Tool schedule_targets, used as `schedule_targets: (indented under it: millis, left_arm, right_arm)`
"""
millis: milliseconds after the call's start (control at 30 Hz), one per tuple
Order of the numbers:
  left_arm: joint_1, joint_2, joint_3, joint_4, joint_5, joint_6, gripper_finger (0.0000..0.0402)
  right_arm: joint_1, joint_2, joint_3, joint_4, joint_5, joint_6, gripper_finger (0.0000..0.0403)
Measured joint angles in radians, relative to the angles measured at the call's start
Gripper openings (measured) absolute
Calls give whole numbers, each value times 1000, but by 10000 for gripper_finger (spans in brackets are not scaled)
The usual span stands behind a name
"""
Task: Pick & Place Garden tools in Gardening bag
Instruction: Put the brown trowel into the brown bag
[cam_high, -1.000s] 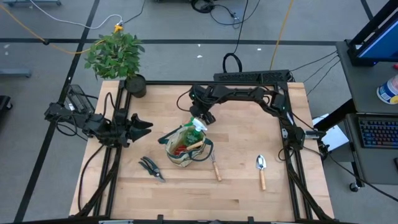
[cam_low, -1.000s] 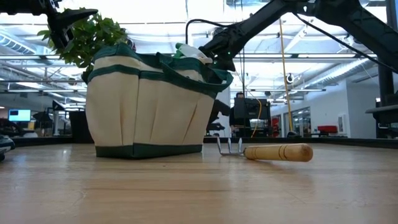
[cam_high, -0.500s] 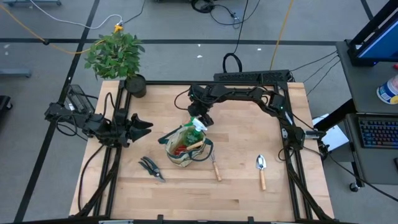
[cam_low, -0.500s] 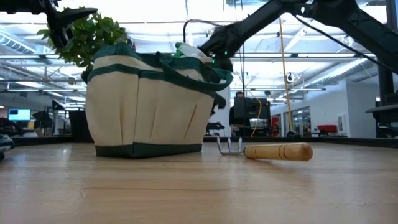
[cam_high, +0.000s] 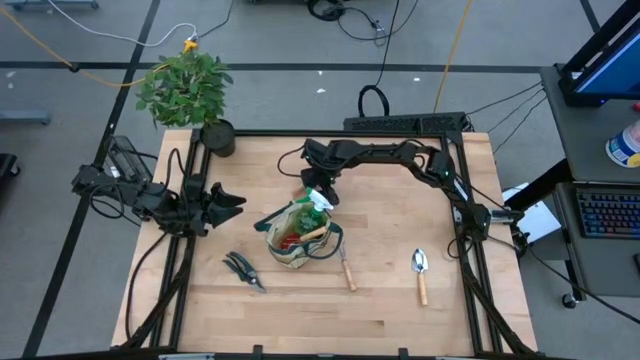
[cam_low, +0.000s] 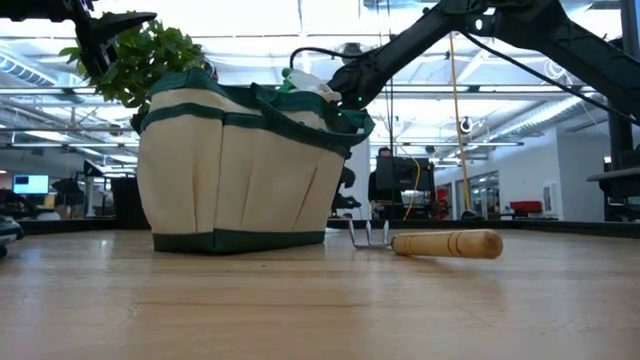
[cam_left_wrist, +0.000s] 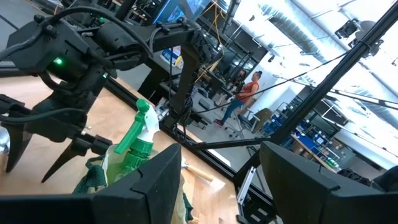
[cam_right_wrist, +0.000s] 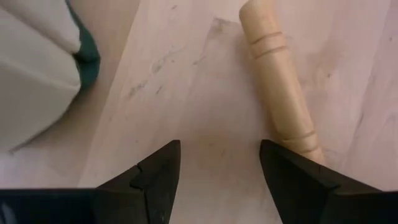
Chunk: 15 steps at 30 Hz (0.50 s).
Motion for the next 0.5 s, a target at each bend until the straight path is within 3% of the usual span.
schedule_targets:
  millis: [500]
  left_arm:
    - [0, 0, 0, -1, 0, 8, 223]
  right_arm:
    - [31, -2, 0, -36, 108, 76, 215]
